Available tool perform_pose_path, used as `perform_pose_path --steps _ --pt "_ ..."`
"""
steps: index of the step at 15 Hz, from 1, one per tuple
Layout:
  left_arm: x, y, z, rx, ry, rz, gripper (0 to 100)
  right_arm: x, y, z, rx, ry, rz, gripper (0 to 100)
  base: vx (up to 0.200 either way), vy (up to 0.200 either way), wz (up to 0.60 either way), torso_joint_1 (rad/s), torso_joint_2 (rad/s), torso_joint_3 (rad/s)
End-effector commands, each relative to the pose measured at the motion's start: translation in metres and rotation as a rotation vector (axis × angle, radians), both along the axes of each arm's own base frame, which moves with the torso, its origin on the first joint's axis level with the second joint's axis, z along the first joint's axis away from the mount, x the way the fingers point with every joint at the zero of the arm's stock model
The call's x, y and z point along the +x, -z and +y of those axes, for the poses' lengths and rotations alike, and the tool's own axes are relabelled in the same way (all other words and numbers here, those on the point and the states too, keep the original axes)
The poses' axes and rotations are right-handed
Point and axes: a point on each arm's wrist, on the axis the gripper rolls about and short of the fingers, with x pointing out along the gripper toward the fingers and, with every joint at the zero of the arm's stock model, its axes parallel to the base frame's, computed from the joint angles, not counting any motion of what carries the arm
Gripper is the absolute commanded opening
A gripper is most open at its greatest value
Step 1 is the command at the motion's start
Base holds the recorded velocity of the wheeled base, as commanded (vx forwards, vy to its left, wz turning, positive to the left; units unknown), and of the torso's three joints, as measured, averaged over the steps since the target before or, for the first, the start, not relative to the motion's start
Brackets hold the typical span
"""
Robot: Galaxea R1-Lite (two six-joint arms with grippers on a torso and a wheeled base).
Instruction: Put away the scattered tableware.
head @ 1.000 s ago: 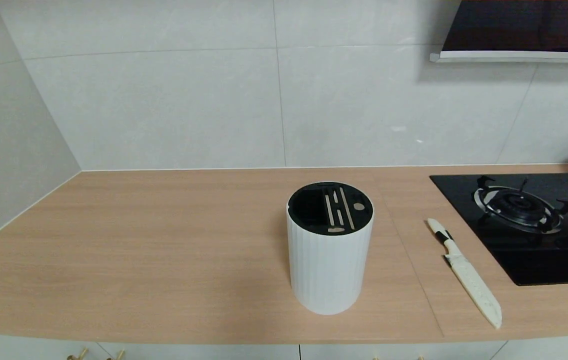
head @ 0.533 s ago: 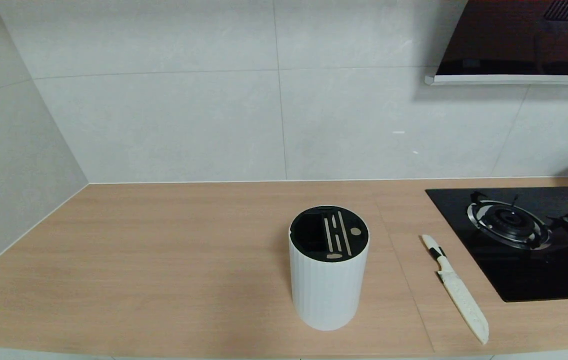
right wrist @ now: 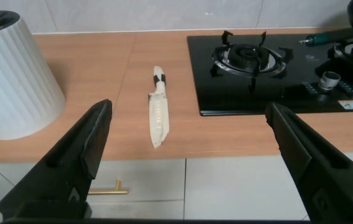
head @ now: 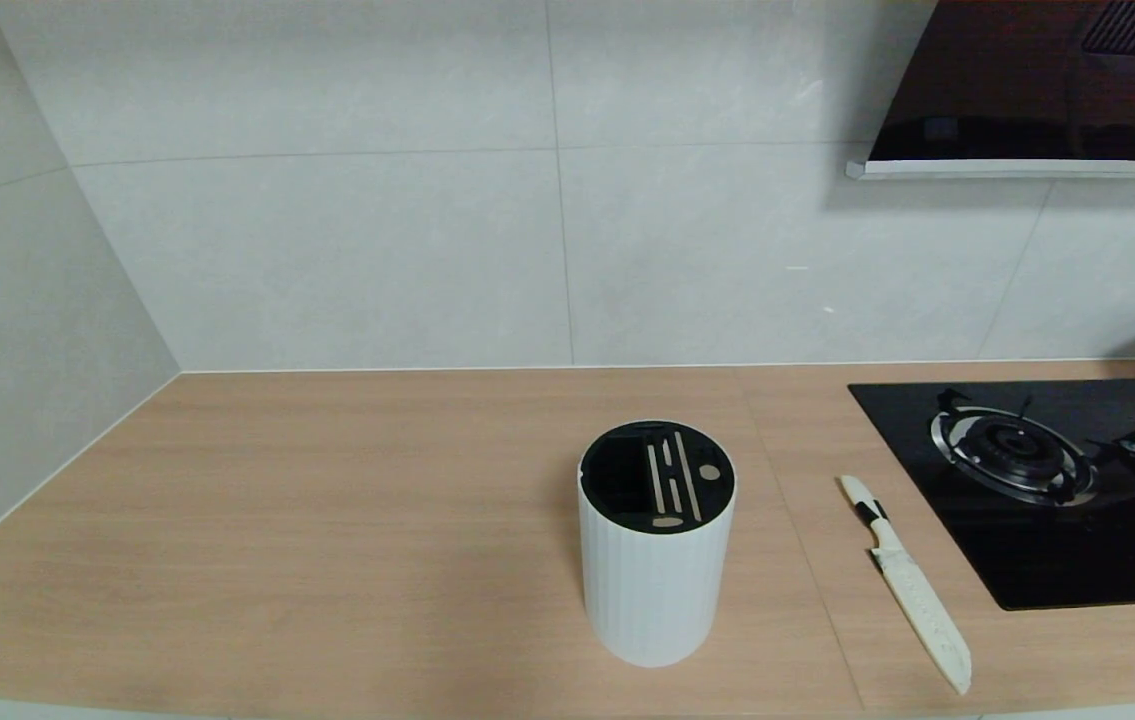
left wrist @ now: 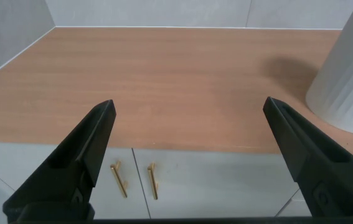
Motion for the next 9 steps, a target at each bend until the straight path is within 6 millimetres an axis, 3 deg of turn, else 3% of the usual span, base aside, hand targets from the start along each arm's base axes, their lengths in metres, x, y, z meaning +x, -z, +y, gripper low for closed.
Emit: perform_pose_path --steps 1,2,3,4,5,7,9 --pt "0.000 0.000 0.000 -0.001 0.000 0.000 100 0.000 0.000 0.000 -0.027 -0.001 0.001 100 0.000 0.000 0.00 0.000 0.00 0.000" --pt "0.000 0.000 0.000 -0.001 0.000 0.000 100 0.000 -0.001 0.000 -0.032 -0.002 0.000 100 0.000 0.000 0.00 0.000 0.00 0.000" --pt "0.000 0.000 0.000 -0.001 0.000 0.000 100 -0.003 -0.016 0.000 -0.023 -0.019 -0.042 100 0.000 0.000 0.00 0.000 0.00 0.000" --pt "0.000 0.000 0.000 -0.001 0.000 0.000 100 -0.009 -0.049 0.001 0.010 -0.075 -0.098 100 0.000 0.000 0.00 0.000 0.00 0.000" --pt "0.000 0.000 0.000 -0.001 0.000 0.000 100 -0.009 -0.056 0.001 0.025 -0.100 -0.099 100 0.000 0.000 0.00 0.000 0.00 0.000" --pt "0.000 0.000 0.000 -0.001 0.000 0.000 100 0.004 -0.087 0.003 0.032 -0.188 -0.036 100 0.000 0.000 0.00 0.000 0.00 0.000" --pt "0.000 0.000 0.000 -0.001 0.000 0.000 100 0.041 -0.115 0.005 0.045 -0.226 0.104 100 0.000 0.000 0.00 0.000 0.00 0.000"
